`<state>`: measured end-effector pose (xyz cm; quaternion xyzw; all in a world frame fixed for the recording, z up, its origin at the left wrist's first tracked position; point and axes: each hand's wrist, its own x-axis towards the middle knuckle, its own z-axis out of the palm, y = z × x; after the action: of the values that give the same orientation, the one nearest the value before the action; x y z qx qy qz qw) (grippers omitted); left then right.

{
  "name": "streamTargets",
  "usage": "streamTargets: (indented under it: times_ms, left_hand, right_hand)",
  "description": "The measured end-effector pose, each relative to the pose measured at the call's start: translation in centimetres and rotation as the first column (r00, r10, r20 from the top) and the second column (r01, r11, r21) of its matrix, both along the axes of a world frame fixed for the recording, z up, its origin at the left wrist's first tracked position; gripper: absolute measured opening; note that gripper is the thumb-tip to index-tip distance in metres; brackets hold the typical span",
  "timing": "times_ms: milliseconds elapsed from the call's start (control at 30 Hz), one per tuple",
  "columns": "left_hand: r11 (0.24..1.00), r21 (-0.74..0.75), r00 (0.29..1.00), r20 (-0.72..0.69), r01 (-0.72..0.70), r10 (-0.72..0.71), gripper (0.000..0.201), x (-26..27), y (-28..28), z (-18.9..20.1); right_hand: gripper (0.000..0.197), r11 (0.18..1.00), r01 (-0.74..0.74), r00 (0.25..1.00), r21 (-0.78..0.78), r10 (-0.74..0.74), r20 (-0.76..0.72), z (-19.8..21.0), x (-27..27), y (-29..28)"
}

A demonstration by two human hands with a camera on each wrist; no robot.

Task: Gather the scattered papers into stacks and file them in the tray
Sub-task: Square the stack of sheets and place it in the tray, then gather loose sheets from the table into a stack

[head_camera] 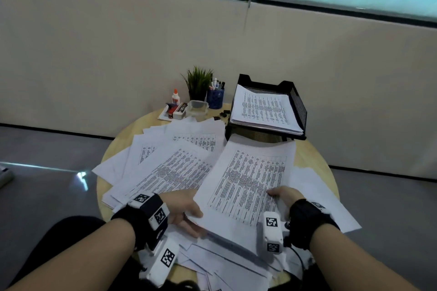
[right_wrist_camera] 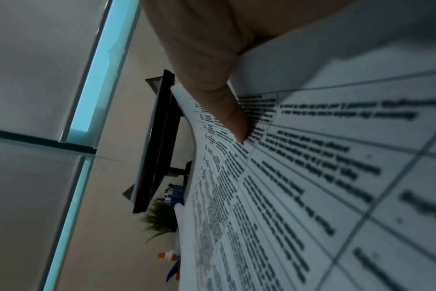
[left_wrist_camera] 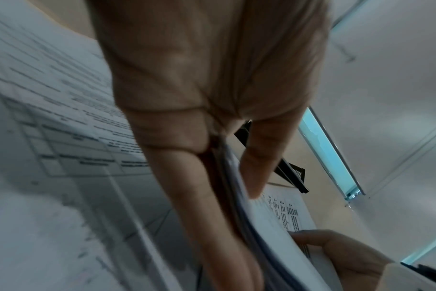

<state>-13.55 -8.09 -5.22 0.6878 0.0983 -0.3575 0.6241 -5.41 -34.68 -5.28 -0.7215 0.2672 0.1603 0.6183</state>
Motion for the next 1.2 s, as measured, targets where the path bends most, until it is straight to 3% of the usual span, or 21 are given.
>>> streamTargets:
  times_ms: [267,467,600,733,800,867,967,1067,1133,1200]
  left_hand:
    - [0.964,-0.044,0.963,0.05,-0.264,0.266,0.044,4.5,-1.3,-0.3]
    - [0.935,-0.111,0.94,0.023,-0.336,0.341,0.044,9.4,-4.0,0.4]
    - [0.921,-0.124,0.927,0.009,-0.37,0.374,0.036,12.6,-5.9,0.3]
    - [0.891,-0.163,0.891,0.101,-0.423,0.442,0.027,15.8,-6.9,-0.6]
    - [0.88,-0.115,0.861,0.18,-0.461,0.475,0.018,17.2,-7.0,-1.2]
    - [0.862,-0.022,0.829,0.264,-0.506,0.494,0.016,18.4,-7.1,-2.0]
    - [0.842,0.099,0.79,0.418,-0.53,0.448,0.031,20.4,-7.7,-2.4]
    - [0.849,0.163,0.784,0.5,-0.502,0.368,0.023,22.2,-8.1,-2.5]
    - [0.823,0.341,0.788,0.585,-0.453,0.192,0.009,23.2,-8.2,-2.5]
    - [0.752,0.523,0.792,0.611,-0.401,-0.002,0.018,24.1,-8.2,-2.6]
  right_hand:
    - [0.013,0.995,-0.074,0.995,-0.061,0.077,0.055,0.1,3.9,-1.1]
    - [0.028,0.995,-0.103,0.994,-0.016,0.104,0.028,-0.7,5.6,-2.8]
    - [0.025,0.994,-0.109,0.994,0.027,0.109,0.015,-0.4,6.7,-4.2]
    - [0.025,0.999,0.004,0.987,0.046,-0.011,0.16,-0.1,9.3,-5.8]
    - [0.033,0.995,0.068,0.971,0.07,-0.082,0.223,-0.4,10.7,-6.2]
    - [0.028,0.996,0.083,0.958,0.046,-0.092,0.271,-0.7,12.0,-6.0]
    - [0.029,0.993,0.12,0.939,-0.021,-0.106,0.326,-1.7,14.2,-5.8]
    - [0.035,0.976,0.108,0.91,-0.187,-0.022,0.414,-2.4,15.7,-5.8]
    - [0.026,0.888,0.041,0.896,-0.458,0.17,0.41,-2.7,16.5,-5.7]
    - [0.022,0.767,-0.041,0.891,-0.641,0.318,0.324,-2.9,17.3,-5.5]
